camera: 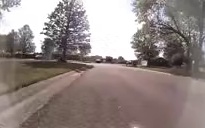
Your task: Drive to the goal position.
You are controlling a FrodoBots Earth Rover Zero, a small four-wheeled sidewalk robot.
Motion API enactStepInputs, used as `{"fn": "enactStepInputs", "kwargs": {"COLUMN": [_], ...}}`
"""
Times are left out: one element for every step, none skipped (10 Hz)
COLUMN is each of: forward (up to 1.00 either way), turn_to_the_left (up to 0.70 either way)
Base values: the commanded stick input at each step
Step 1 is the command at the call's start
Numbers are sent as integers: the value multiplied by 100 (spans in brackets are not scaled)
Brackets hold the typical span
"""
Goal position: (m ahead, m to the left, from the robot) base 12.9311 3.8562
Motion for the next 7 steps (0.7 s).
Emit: {"fn": "enactStepInputs", "kwargs": {"forward": [100, 100, 100, 100, 100, 100, 100], "turn_to_the_left": [2, 3, 3, 3, 2, 3, 3]}}
